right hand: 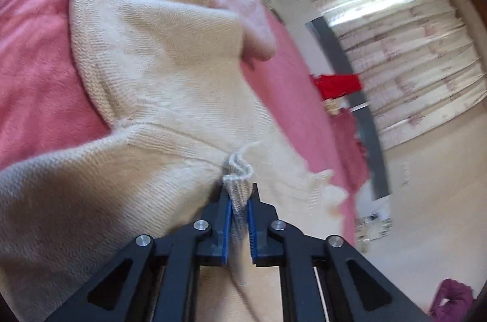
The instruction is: Fold clothes
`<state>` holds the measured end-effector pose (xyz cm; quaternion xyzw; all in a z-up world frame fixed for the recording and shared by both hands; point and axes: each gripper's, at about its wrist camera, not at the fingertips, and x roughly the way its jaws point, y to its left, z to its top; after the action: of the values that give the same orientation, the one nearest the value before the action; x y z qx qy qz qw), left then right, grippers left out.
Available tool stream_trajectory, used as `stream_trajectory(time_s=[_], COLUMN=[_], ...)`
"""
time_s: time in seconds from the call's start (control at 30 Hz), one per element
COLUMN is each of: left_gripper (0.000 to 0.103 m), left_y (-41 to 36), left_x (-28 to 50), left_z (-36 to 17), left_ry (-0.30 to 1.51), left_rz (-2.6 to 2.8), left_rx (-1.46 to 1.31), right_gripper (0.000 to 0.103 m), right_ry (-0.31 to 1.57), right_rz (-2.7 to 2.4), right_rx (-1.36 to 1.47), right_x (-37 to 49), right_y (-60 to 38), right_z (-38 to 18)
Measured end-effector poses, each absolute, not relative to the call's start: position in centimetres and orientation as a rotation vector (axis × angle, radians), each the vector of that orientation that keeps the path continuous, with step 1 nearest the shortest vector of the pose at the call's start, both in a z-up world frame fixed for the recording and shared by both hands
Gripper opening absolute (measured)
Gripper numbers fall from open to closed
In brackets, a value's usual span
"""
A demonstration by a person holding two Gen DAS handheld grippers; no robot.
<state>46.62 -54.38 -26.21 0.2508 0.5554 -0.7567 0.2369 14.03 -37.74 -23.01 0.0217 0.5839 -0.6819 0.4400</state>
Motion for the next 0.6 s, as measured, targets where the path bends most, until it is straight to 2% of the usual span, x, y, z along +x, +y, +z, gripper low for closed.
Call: stream_trajectory(time_s=[0.17, 0.3, 0.47, 0.6], left_gripper=[0.080, 0.080, 0.080, 0.080], left_y=[-52.3, -50.2, -46.6, -43.6], left_x=[45.7, 44.0, 41.4, 38.7], left_z=[-24.7, -23.2, -22.5, -22.3], left_ry=[1.440, 1.356, 1.295, 1.277], left_rz=[-2.112, -2.167, -2.210, -2.230], left_rx=[0.680, 0.708, 0.788, 0.856], right_gripper=[0.006, 0.006, 0.006, 0.006], right_ry=[1.294, 1.024, 0.636, 0.596], right_rz=[-1.740, -1.810, -1.988, -2.175], right_rx=[0.150, 0.364, 0.614, 0.667], right_x=[12.8, 8.9, -0.8, -8.0], right_y=[-37.3, -35.5, -28.7, -20.4], right_z=[-20.4, -15.0, -6.6, -4.6])
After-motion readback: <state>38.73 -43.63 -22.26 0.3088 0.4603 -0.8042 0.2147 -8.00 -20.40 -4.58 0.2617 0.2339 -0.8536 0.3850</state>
